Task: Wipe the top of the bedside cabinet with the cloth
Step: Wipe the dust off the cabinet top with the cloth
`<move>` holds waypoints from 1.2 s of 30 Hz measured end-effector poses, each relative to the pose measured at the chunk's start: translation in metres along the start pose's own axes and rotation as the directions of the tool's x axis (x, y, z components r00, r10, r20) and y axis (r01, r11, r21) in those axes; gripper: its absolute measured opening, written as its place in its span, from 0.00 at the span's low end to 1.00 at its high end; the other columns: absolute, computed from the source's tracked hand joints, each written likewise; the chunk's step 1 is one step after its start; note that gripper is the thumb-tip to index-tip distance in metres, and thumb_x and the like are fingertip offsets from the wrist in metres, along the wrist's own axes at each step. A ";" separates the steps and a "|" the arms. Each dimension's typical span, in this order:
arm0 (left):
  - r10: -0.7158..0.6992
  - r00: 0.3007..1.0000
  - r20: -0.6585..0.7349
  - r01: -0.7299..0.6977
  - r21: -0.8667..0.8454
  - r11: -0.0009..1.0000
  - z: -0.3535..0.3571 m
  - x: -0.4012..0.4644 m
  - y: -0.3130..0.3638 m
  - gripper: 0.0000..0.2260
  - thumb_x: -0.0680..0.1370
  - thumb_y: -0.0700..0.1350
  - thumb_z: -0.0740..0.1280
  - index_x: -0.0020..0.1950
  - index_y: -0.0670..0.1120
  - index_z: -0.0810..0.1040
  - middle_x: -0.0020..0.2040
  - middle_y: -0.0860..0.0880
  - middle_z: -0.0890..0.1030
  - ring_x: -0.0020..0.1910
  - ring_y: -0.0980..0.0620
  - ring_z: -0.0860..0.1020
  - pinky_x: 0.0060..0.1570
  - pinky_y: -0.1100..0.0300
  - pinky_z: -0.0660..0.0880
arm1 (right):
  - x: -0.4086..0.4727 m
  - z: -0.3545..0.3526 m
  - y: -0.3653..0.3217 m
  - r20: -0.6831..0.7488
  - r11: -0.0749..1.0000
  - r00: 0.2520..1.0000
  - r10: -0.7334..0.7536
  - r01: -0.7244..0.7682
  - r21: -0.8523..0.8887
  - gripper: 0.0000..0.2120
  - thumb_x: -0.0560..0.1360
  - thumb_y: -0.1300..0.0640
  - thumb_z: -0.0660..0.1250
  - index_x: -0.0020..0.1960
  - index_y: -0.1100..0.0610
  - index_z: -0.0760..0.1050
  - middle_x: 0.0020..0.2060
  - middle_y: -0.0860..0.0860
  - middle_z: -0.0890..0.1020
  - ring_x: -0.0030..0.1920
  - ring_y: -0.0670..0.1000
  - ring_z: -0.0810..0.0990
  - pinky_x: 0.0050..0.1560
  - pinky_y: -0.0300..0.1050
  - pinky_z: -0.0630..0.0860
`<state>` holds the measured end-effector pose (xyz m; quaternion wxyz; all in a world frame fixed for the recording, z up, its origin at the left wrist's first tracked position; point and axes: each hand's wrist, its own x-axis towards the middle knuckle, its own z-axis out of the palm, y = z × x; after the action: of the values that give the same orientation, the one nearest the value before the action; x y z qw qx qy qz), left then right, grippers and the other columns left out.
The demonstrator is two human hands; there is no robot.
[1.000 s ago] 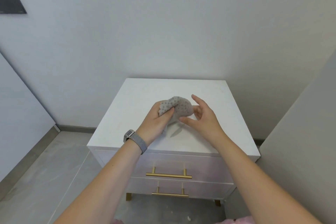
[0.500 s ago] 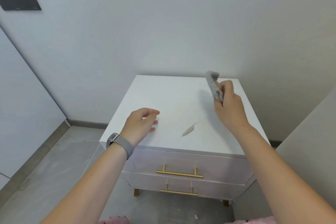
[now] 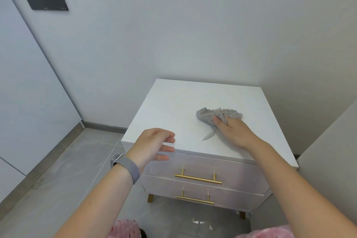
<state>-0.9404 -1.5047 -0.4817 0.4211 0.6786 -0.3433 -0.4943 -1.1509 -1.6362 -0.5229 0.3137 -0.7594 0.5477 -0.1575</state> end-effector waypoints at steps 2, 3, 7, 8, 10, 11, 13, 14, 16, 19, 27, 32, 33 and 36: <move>-0.048 0.998 0.027 0.048 0.010 0.999 0.005 -0.002 -0.002 0.11 0.79 0.45 0.60 0.48 0.43 0.80 0.45 0.46 0.82 0.41 0.48 0.82 0.42 0.54 0.80 | -0.004 0.000 -0.005 0.000 0.995 1.000 0.026 -0.025 0.093 0.29 0.77 0.38 0.51 0.57 0.59 0.78 0.56 0.55 0.81 0.58 0.56 0.76 0.59 0.48 0.70; -0.083 0.995 0.050 0.083 0.004 0.997 0.009 -0.002 -0.004 0.12 0.79 0.46 0.59 0.47 0.42 0.80 0.44 0.45 0.83 0.42 0.48 0.82 0.41 0.54 0.80 | -0.005 0.001 -0.006 -0.004 0.993 1.000 0.028 -0.028 0.118 0.29 0.77 0.38 0.51 0.50 0.60 0.80 0.50 0.55 0.82 0.53 0.56 0.77 0.55 0.48 0.71; -0.283 0.921 0.267 0.334 -0.168 0.928 0.032 -0.002 -0.022 0.17 0.80 0.46 0.55 0.48 0.39 0.80 0.47 0.40 0.83 0.46 0.44 0.82 0.46 0.54 0.79 | -0.018 0.004 -0.018 -0.013 0.982 0.998 0.057 -0.053 0.182 0.25 0.79 0.43 0.54 0.27 0.53 0.60 0.28 0.47 0.68 0.32 0.47 0.66 0.34 0.40 0.61; -0.318 0.884 0.342 0.409 -0.240 0.880 0.038 -0.002 -0.028 0.17 0.79 0.46 0.54 0.49 0.37 0.79 0.48 0.39 0.82 0.48 0.43 0.81 0.49 0.53 0.78 | -0.019 0.005 -0.021 0.006 0.982 0.999 0.049 -0.050 0.180 0.24 0.79 0.43 0.54 0.28 0.53 0.58 0.29 0.48 0.67 0.31 0.47 0.65 0.34 0.41 0.60; -0.341 0.821 0.458 0.525 -0.370 0.767 0.052 0.002 -0.042 0.19 0.80 0.47 0.53 0.51 0.34 0.77 0.49 0.36 0.81 0.50 0.40 0.80 0.52 0.50 0.76 | -0.019 0.008 -0.021 0.029 0.984 0.999 0.034 -0.039 0.174 0.23 0.78 0.41 0.53 0.32 0.54 0.58 0.31 0.50 0.66 0.32 0.49 0.64 0.34 0.43 0.60; -0.339 0.803 0.490 0.558 -0.419 0.716 0.058 0.004 -0.047 0.20 0.80 0.47 0.52 0.52 0.33 0.77 0.51 0.35 0.81 0.51 0.38 0.79 0.52 0.48 0.76 | -0.020 0.009 -0.021 0.041 0.982 0.999 0.032 -0.039 0.186 0.22 0.78 0.41 0.53 0.33 0.56 0.59 0.32 0.51 0.67 0.33 0.49 0.65 0.36 0.43 0.61; -0.330 0.788 0.519 0.592 -0.494 0.637 0.066 0.010 -0.056 0.23 0.80 0.47 0.51 0.56 0.30 0.75 0.54 0.33 0.79 0.53 0.36 0.78 0.52 0.46 0.76 | -0.021 0.011 -0.020 0.082 0.975 0.996 0.037 -0.054 0.214 0.26 0.77 0.38 0.53 0.38 0.61 0.68 0.38 0.53 0.74 0.39 0.49 0.71 0.42 0.43 0.65; -0.324 0.787 0.525 0.598 -0.524 0.606 0.067 0.014 -0.059 0.24 0.80 0.48 0.51 0.58 0.29 0.74 0.55 0.32 0.79 0.55 0.36 0.77 0.52 0.46 0.76 | -0.020 0.011 -0.018 0.107 0.967 0.994 0.028 -0.054 0.249 0.27 0.76 0.36 0.53 0.45 0.61 0.73 0.44 0.54 0.79 0.44 0.50 0.75 0.47 0.43 0.68; -0.315 0.783 0.536 0.608 -0.555 0.567 0.068 0.019 -0.061 0.26 0.80 0.49 0.50 0.59 0.28 0.74 0.56 0.32 0.79 0.56 0.35 0.77 0.53 0.45 0.75 | -0.020 0.009 -0.019 0.156 0.928 0.987 0.031 -0.086 0.362 0.29 0.74 0.34 0.54 0.55 0.57 0.77 0.54 0.55 0.81 0.54 0.54 0.79 0.56 0.47 0.73; -0.316 0.757 0.572 0.636 -0.531 0.560 0.068 0.025 -0.060 0.27 0.79 0.49 0.49 0.56 0.27 0.75 0.54 0.30 0.80 0.55 0.34 0.77 0.57 0.43 0.73 | -0.015 0.002 -0.021 0.044 0.859 0.997 0.064 -0.077 0.506 0.32 0.73 0.34 0.54 0.54 0.60 0.79 0.57 0.64 0.81 0.58 0.63 0.79 0.65 0.60 0.70; -0.294 0.715 0.634 0.677 -0.522 0.519 0.070 0.028 -0.055 0.25 0.79 0.46 0.49 0.57 0.24 0.73 0.54 0.28 0.78 0.54 0.31 0.75 0.60 0.42 0.70 | -0.009 -0.001 -0.027 -0.360 0.945 0.932 -0.052 0.162 0.284 0.21 0.81 0.47 0.51 0.31 0.53 0.67 0.26 0.49 0.70 0.28 0.47 0.67 0.26 0.34 0.61; -0.278 0.709 0.648 0.682 -0.530 0.505 0.070 0.028 -0.058 0.25 0.78 0.45 0.50 0.58 0.24 0.72 0.55 0.27 0.77 0.59 0.31 0.74 0.61 0.41 0.68 | -0.007 0.017 -0.015 -0.151 0.985 0.977 -0.152 0.163 0.059 0.24 0.80 0.47 0.53 0.28 0.54 0.61 0.24 0.49 0.66 0.27 0.48 0.65 0.32 0.41 0.60; -0.276 0.708 0.650 0.683 -0.531 0.502 0.070 0.028 -0.058 0.25 0.78 0.45 0.51 0.57 0.24 0.72 0.55 0.27 0.77 0.60 0.31 0.73 0.61 0.41 0.68 | -0.008 0.019 -0.014 -0.148 0.986 0.977 -0.153 0.160 0.038 0.24 0.80 0.46 0.53 0.27 0.54 0.57 0.24 0.49 0.64 0.27 0.48 0.64 0.31 0.43 0.59; -0.276 0.704 0.655 0.688 -0.531 0.495 0.070 0.029 -0.058 0.25 0.78 0.45 0.51 0.55 0.23 0.73 0.54 0.26 0.77 0.58 0.30 0.74 0.60 0.42 0.69 | -0.011 0.020 -0.015 -0.135 0.987 0.979 -0.152 0.158 0.034 0.24 0.80 0.46 0.53 0.28 0.54 0.56 0.24 0.49 0.63 0.27 0.48 0.64 0.31 0.43 0.59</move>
<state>-0.9963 -1.5227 -0.5563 0.3959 0.3645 0.0100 -0.8428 -1.1319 -1.6165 -0.5269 0.2805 -0.7807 0.5026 -0.2434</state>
